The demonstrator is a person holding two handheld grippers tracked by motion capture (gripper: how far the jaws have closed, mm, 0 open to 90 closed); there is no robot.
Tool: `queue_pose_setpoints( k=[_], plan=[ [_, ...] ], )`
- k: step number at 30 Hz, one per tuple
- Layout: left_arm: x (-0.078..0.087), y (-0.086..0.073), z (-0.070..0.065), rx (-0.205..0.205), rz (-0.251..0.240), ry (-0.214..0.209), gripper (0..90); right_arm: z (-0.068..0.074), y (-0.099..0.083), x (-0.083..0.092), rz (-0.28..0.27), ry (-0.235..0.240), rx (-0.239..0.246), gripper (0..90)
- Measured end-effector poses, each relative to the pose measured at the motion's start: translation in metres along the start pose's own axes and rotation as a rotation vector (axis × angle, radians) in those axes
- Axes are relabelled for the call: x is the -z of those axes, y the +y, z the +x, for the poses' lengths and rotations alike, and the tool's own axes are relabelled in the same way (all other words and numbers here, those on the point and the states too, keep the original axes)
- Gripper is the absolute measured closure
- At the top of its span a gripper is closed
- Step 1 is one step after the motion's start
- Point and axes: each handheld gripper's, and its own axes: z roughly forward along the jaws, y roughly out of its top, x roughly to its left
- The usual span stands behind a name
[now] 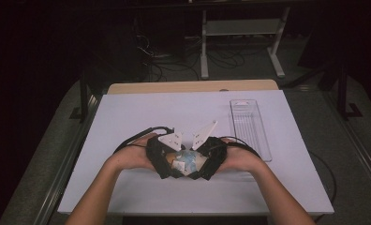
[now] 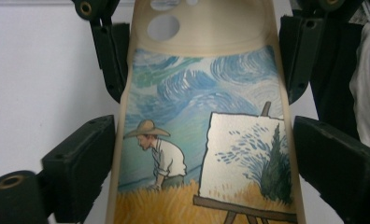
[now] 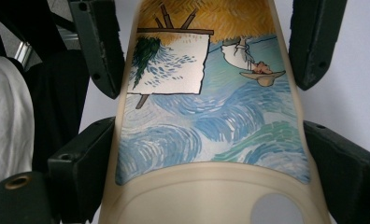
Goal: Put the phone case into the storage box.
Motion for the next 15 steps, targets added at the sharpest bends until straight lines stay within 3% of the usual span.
queue_pose_setpoints(
  k=[3, 4, 12, 15],
  plan=[
    [0.002, 0.0, 0.0, 0.021, -0.008, 0.009, 3.3, 0.0, 0.0, 0.001, -0.002, 0.001, -0.01, 9.9],
    [0.003, 0.0, 0.001, 0.002, -0.014, 0.017, 2.6, 0.0, 0.0, 0.001, -0.004, 0.004, -0.016, 9.8],
    [0.019, -0.004, 0.003, 0.03, -0.06, 0.056, 1.2, -0.003, -0.002, 0.002, -0.01, 0.008, -0.039, 9.8],
    [0.026, -0.007, 0.004, 0.05, -0.07, 0.075, 0.0, -0.005, -0.002, 0.004, -0.001, -0.01, -0.038, 9.8]
  ],
)
